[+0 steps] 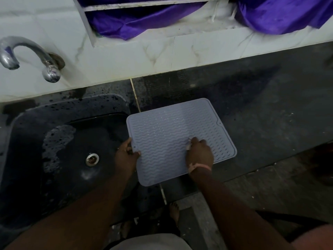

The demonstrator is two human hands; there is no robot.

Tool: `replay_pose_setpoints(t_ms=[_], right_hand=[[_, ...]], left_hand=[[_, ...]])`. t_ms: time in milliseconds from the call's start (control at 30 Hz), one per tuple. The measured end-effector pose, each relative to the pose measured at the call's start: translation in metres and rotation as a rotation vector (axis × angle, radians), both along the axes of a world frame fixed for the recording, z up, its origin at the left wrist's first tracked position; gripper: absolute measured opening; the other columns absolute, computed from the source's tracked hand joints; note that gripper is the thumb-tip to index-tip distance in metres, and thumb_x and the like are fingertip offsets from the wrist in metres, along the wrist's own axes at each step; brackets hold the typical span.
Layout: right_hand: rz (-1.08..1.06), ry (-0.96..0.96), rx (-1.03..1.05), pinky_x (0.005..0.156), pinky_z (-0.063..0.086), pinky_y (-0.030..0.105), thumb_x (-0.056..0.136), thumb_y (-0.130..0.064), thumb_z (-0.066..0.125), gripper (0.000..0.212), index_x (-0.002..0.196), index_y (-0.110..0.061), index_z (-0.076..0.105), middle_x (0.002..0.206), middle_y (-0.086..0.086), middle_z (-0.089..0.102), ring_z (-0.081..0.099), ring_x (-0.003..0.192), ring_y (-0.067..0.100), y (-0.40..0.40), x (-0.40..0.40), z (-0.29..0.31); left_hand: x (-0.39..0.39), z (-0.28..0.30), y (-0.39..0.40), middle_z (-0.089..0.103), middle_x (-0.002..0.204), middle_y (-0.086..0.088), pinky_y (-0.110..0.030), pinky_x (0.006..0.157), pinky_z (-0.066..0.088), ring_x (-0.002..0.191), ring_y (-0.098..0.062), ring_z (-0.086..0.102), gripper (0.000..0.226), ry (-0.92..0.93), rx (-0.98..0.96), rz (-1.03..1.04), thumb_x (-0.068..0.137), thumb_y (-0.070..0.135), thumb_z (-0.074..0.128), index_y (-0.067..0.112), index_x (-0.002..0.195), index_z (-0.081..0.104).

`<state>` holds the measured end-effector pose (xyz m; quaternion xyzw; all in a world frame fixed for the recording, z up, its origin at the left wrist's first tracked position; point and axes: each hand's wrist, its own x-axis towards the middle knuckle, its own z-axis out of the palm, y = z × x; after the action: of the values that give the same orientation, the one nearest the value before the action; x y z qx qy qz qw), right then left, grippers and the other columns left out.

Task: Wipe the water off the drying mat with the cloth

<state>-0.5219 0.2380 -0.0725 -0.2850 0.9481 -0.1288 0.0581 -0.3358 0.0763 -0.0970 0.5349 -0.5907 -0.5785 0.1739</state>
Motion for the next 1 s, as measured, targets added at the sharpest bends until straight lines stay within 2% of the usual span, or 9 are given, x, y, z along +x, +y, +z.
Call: replay_pose_setpoints(t_ms=[167,267,333,433,500,733,833,933,1000], right_hand=[[0.241,-0.176,-0.041,0.070,0.048,0.034,0.095,-0.020,0.051,0.016,0.108,-0.015,0.060,0.102,0.010,0.064,0.064,0.090,0.029,-0.036,0.088,0.001],[0.278,-0.349,-0.169,0.069,0.050,0.033,0.095,-0.030,0.055,0.013,0.095,-0.019,0.061,0.091,0.004,0.066,0.065,0.084,0.023,-0.034,0.082,0.015],[0.163,-0.289,-0.183,0.071,0.051,0.033,0.097,-0.039,0.051,0.017,0.098,-0.025,0.060,0.090,-0.003,0.063,0.061,0.082,0.017,-0.019,0.048,0.023],[-0.065,-0.150,-0.034,0.076,0.051,0.038,0.100,-0.039,0.047,0.022,0.109,-0.022,0.059,0.100,0.005,0.061,0.063,0.089,0.025,0.014,-0.013,0.026],[-0.142,-0.121,0.046,0.078,0.049,0.039,0.101,-0.033,0.045,0.026,0.114,-0.014,0.059,0.112,0.013,0.058,0.063,0.096,0.033,0.024,-0.028,0.023],[-0.066,-0.234,0.070,0.084,0.053,0.038,0.098,-0.021,0.053,0.023,0.115,-0.009,0.062,0.118,0.013,0.058,0.064,0.102,0.029,-0.021,0.058,0.020],[-0.011,-0.359,0.068,0.084,0.051,0.034,0.097,-0.022,0.054,0.024,0.113,-0.007,0.063,0.115,0.013,0.060,0.064,0.104,0.029,-0.037,0.087,0.022],[0.074,-0.565,-0.018,0.072,0.049,0.029,0.089,-0.026,0.065,0.025,0.096,-0.002,0.067,0.097,0.014,0.067,0.067,0.095,0.029,-0.045,0.099,0.024],[0.087,-0.576,-0.072,0.070,0.050,0.030,0.085,-0.033,0.068,0.026,0.089,-0.008,0.068,0.091,0.008,0.068,0.067,0.089,0.026,-0.040,0.093,0.029]], left_hand=[[-0.001,0.008,0.004,0.060,0.125,-0.004,-0.007,0.077,0.044,0.113,-0.014,0.054,0.067,-0.062,-0.068,-0.059,0.088,-0.005,0.069,0.009,0.149,0.043],[0.000,0.007,0.003,0.062,0.132,-0.010,-0.026,0.096,0.047,0.118,-0.019,0.056,0.064,-0.095,-0.127,-0.069,0.086,0.001,0.072,0.012,0.146,0.049],[0.002,0.004,-0.001,0.061,0.133,-0.011,-0.041,0.102,0.049,0.120,-0.027,0.058,0.063,-0.193,-0.216,-0.135,0.082,0.018,0.075,0.026,0.141,0.054],[0.008,0.003,0.003,0.055,0.125,-0.008,-0.039,0.097,0.050,0.110,-0.029,0.058,0.050,-0.378,-0.434,-0.240,0.079,0.017,0.079,0.025,0.127,0.067],[0.016,0.007,0.009,0.055,0.119,-0.002,-0.035,0.093,0.050,0.108,-0.026,0.057,0.039,-0.374,-0.524,-0.342,0.082,0.017,0.077,0.025,0.120,0.072],[0.023,0.010,0.009,0.055,0.121,0.000,-0.038,0.094,0.047,0.112,-0.025,0.045,0.035,-0.424,-0.575,-0.470,0.088,0.028,0.072,0.033,0.123,0.070],[0.019,0.013,0.009,0.056,0.118,0.000,-0.039,0.093,0.048,0.111,-0.026,0.045,0.031,-0.436,-0.547,-0.434,0.086,0.026,0.072,0.033,0.117,0.073],[0.017,0.017,0.013,0.056,0.119,-0.003,-0.039,0.094,0.048,0.112,-0.027,0.046,0.032,-0.438,-0.486,-0.413,0.089,0.019,0.067,0.034,0.117,0.073],[0.018,0.019,0.012,0.056,0.119,-0.005,-0.044,0.094,0.050,0.112,-0.029,0.047,0.033,-0.455,-0.483,-0.434,0.091,0.019,0.064,0.036,0.119,0.071]])
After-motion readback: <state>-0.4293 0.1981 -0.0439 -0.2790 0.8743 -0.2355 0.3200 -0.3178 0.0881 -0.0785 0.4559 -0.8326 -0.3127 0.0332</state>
